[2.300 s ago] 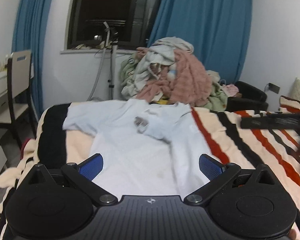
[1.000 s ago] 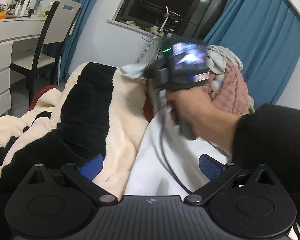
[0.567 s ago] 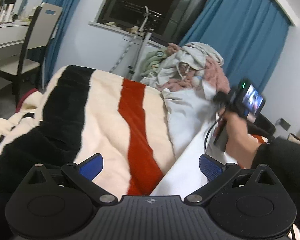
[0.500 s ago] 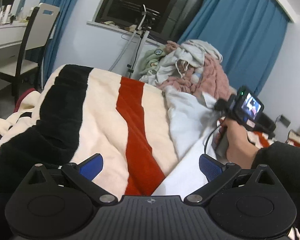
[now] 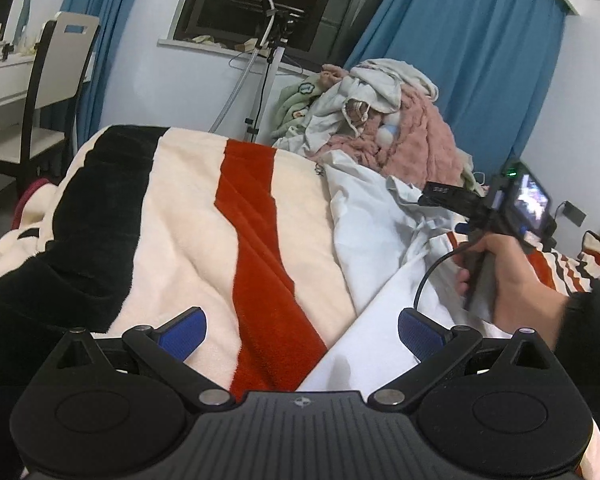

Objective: Fold clothes
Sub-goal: 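Open the right tool and lift it off the folded shirt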

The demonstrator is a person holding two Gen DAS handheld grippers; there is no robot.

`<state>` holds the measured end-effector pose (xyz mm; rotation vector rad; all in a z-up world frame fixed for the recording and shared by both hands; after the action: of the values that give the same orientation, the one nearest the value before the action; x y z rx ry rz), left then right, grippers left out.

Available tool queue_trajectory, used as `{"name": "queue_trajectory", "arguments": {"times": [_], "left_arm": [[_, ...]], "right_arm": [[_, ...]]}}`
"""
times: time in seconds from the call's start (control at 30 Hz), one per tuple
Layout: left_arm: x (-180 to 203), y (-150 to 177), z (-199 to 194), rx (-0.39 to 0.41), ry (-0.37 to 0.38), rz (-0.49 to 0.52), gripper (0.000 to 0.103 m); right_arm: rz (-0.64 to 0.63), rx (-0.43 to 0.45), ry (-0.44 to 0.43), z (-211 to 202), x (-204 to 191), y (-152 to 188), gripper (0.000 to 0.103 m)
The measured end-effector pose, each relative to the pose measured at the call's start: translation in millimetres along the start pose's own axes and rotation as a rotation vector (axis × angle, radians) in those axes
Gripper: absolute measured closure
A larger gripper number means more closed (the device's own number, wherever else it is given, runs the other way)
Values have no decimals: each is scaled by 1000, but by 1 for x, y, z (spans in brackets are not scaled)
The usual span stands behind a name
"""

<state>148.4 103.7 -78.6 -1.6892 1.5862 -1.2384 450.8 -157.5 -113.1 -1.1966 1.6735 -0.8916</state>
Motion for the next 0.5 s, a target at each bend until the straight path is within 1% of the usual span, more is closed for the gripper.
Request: {"name": "queue_trajectory", "arguments": {"times": [0.1, 0.27, 0.4, 0.5], "left_arm": [[7, 0, -10, 3, 18, 26, 0], [18, 1, -31, -2, 51, 36, 0], [24, 5, -46, -36, 84, 11, 0], [23, 8, -55, -62, 82, -32, 0]], "right_arm": [[4, 5, -26, -46, 3, -3, 20], [20, 1, -80, -137, 12, -1, 20], [-11, -10, -113, -223, 20, 12, 20], [8, -12, -179, -287, 28, 25, 20]]}}
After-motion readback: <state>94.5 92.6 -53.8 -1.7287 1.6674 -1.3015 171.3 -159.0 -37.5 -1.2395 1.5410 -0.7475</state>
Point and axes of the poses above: each gripper's, at about its wrist camera, not at the fingertips, and z roughly the way its jaws point, x to its right, y to its underside, the point moved 6 cm from there along z, roughly the way its jaws point, and after that the axes turned 3 degrees about x, right-handed, at the moved point
